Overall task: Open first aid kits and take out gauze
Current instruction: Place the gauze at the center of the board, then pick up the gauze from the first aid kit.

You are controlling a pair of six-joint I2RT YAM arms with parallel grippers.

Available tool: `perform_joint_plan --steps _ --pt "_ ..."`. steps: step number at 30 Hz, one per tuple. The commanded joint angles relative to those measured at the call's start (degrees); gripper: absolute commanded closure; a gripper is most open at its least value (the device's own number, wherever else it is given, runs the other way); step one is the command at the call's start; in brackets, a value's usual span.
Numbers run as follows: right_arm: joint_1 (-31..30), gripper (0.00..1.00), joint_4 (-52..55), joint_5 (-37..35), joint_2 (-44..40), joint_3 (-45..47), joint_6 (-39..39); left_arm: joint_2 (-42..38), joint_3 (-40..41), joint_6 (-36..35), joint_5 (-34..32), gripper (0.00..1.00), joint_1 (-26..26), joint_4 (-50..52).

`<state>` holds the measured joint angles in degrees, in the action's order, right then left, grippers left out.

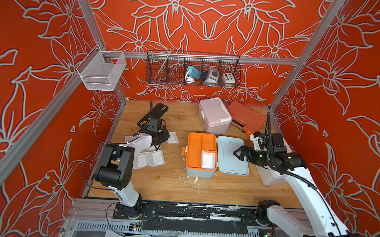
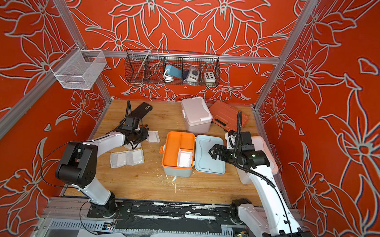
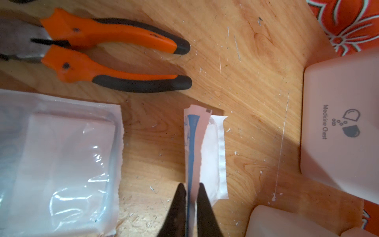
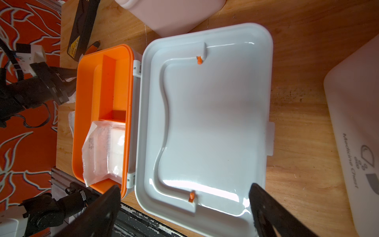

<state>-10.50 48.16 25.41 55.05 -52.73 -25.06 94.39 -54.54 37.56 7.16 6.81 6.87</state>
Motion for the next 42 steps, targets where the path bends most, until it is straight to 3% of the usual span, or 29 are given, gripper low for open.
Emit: perform_joint_plan --steps 1,10,20,29,42 --pt "0.38 0.02 -0.57 0.52 -0.42 0.25 -0.61 0.4 -1.85 -1.66 -0.77 0.72 -0.57 1.82" --pt "0.39 0.02 0.33 2.63 -0.55 -1.35 -1.39 -7.69 -2.88 -2.73 1.9 0.4 0.82 5.64" --pt "0.38 0.02 1.55 3.9 -3.32 -2.91 -1.71 -21.34 -5.25 -3.06 -2.22 0.04 10.91 15.45" --pt "0.26 0.02 -1.89 6.35 -6.22 -1.46 -1.38 -28.96 -8.28 -3.19 -4.43 0.02 17.27 23.25" --pt "-5.12 0.02 -5.77 9.83 -7.18 -1.74 -6.71 -23.1 -17.21 -4.32 -10.86 0.02 30.53 30.46"
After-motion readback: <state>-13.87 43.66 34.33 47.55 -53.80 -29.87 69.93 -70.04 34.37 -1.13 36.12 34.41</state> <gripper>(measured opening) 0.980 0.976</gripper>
